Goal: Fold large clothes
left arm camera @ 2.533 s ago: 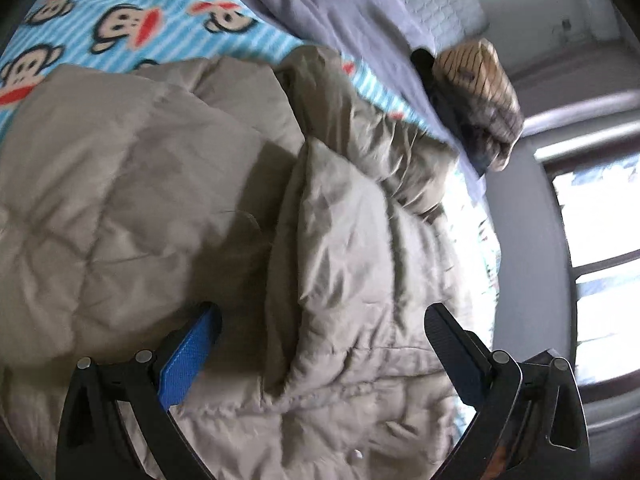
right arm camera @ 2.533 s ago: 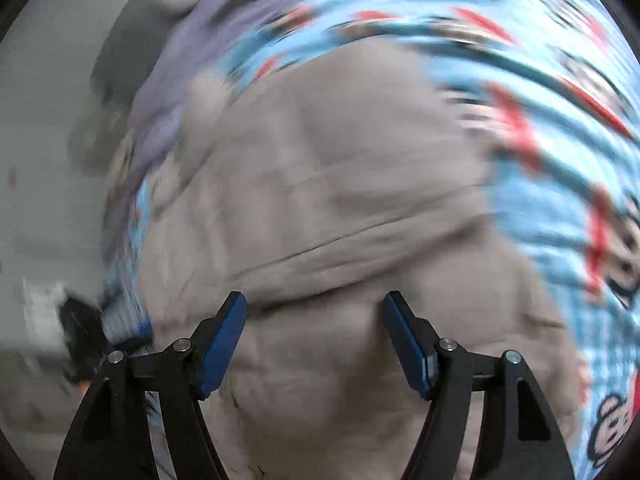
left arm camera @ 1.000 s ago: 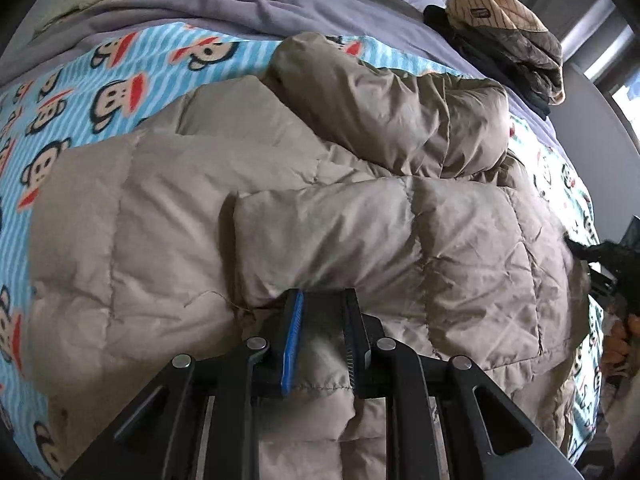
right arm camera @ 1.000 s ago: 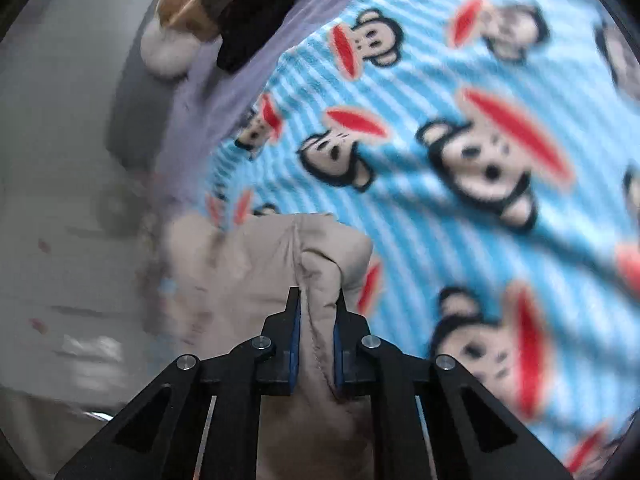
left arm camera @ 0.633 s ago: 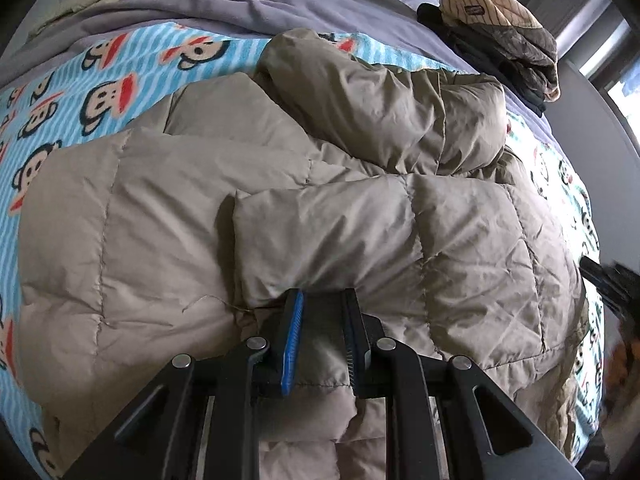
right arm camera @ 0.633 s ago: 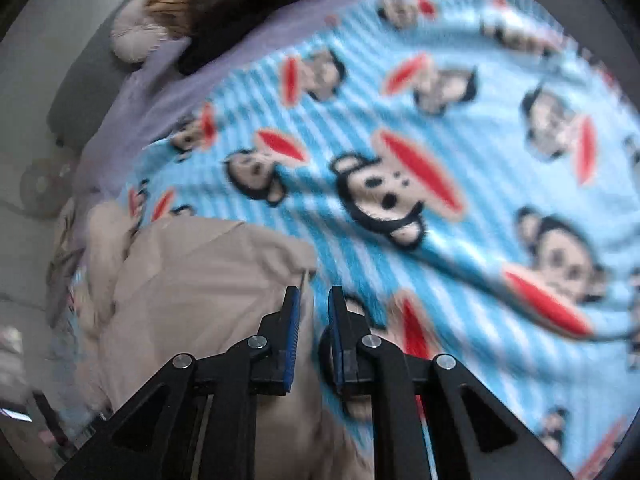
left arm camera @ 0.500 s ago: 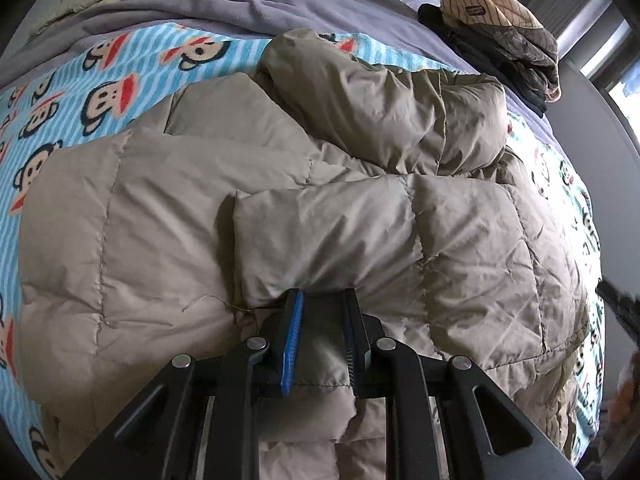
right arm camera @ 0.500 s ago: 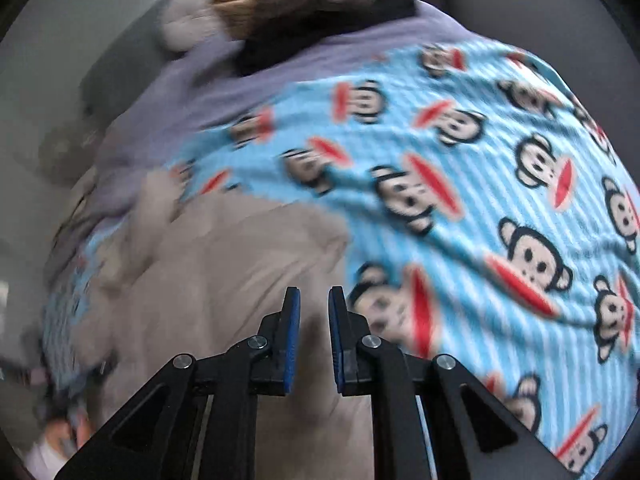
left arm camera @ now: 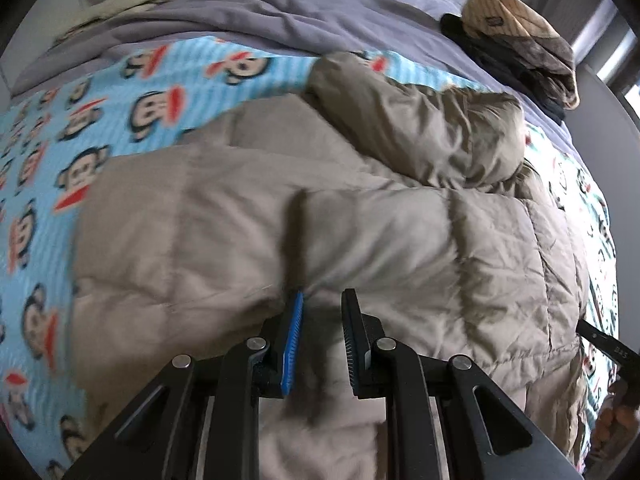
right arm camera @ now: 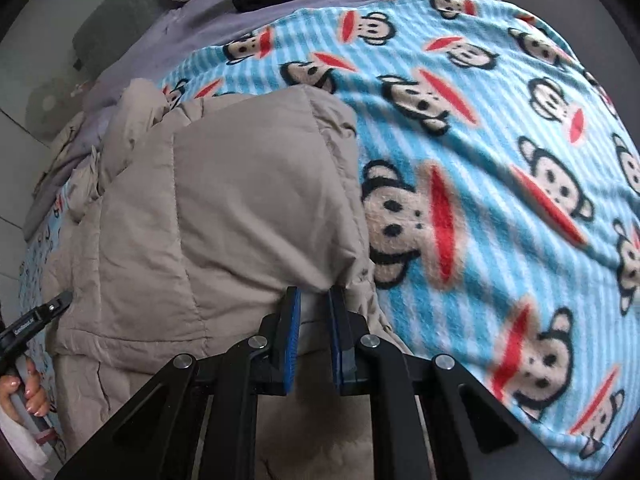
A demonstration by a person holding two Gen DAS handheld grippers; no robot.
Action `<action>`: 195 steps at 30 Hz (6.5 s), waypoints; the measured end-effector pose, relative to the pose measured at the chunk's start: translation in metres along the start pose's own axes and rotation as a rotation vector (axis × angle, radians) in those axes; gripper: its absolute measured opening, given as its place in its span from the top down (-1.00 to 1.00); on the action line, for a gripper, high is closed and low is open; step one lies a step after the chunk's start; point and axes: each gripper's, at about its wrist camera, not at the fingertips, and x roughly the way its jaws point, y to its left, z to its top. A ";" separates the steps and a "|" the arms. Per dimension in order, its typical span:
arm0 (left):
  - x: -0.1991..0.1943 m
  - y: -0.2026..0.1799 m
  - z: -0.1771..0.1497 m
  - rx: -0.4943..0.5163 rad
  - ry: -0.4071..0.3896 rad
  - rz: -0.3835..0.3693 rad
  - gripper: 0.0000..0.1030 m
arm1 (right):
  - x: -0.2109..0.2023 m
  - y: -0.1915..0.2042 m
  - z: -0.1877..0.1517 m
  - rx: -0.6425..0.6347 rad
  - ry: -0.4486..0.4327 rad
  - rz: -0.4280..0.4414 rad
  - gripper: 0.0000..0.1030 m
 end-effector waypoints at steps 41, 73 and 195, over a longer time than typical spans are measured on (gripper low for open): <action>-0.186 -0.043 -0.194 -0.052 0.082 0.200 -0.97 | -0.162 0.026 -0.132 -0.099 0.079 0.202 -0.70; -0.171 0.120 -0.299 -0.454 0.232 -0.179 -0.97 | -0.133 -0.088 -0.272 0.721 0.297 0.354 -0.70; 0.043 0.103 0.109 0.007 -0.068 0.118 -0.31 | 0.048 0.046 0.144 -0.075 -0.003 0.005 1.00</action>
